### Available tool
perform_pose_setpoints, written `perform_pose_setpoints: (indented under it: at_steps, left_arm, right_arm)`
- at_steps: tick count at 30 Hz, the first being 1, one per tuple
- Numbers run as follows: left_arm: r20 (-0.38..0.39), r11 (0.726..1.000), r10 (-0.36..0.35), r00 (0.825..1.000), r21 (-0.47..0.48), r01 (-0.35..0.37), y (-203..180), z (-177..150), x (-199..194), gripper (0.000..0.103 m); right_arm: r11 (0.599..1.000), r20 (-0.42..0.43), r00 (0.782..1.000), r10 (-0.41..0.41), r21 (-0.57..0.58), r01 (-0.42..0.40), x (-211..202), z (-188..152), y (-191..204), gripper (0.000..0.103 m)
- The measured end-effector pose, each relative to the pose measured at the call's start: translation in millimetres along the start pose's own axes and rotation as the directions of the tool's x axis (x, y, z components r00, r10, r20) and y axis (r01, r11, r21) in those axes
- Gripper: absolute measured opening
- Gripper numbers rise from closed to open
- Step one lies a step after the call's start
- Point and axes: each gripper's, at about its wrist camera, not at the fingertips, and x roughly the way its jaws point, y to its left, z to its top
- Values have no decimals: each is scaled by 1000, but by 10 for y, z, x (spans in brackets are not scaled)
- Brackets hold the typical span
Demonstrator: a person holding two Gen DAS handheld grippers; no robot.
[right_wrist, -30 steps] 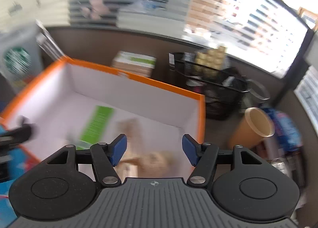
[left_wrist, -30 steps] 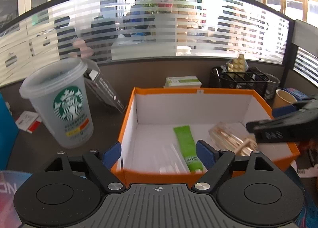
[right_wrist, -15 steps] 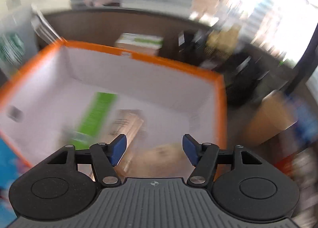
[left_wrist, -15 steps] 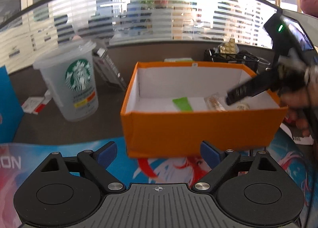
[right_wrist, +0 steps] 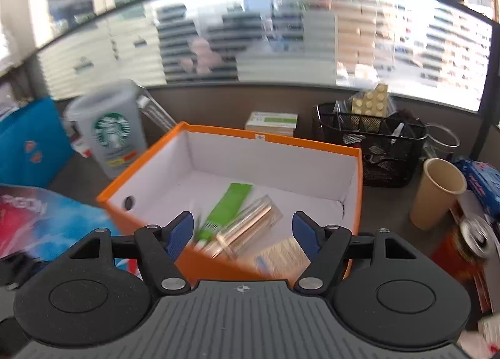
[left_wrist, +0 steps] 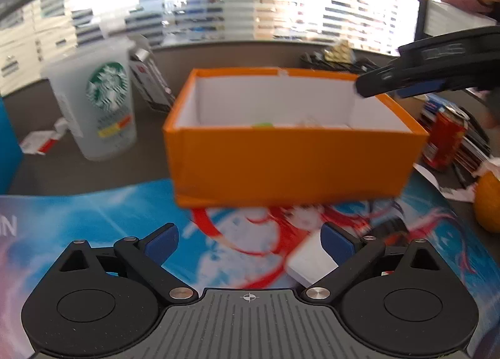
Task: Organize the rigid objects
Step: 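Move both grippers back toward the white power bank on the mousepad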
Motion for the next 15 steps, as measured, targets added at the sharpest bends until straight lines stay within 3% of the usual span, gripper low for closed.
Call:
perform_pose_setpoints:
  at_steps: [7, 11, 15]
  left_arm:
    - [-23, 998, -37, 999, 51, 38, -330, -142, 59, 99]
    - [2, 991, 38, 999, 132, -38, -612, -186, 146, 99]
    - [16, 980, 86, 996, 179, -87, -775, -262, 273, 102]
  right_arm:
    - [998, 44, 998, -41, 45, 39, -487, -585, -92, 70]
    - [994, 53, 995, -81, 76, 77, -568, -838, -111, 71]
    - [994, 55, 996, -64, 92, 59, -574, -992, -98, 73]
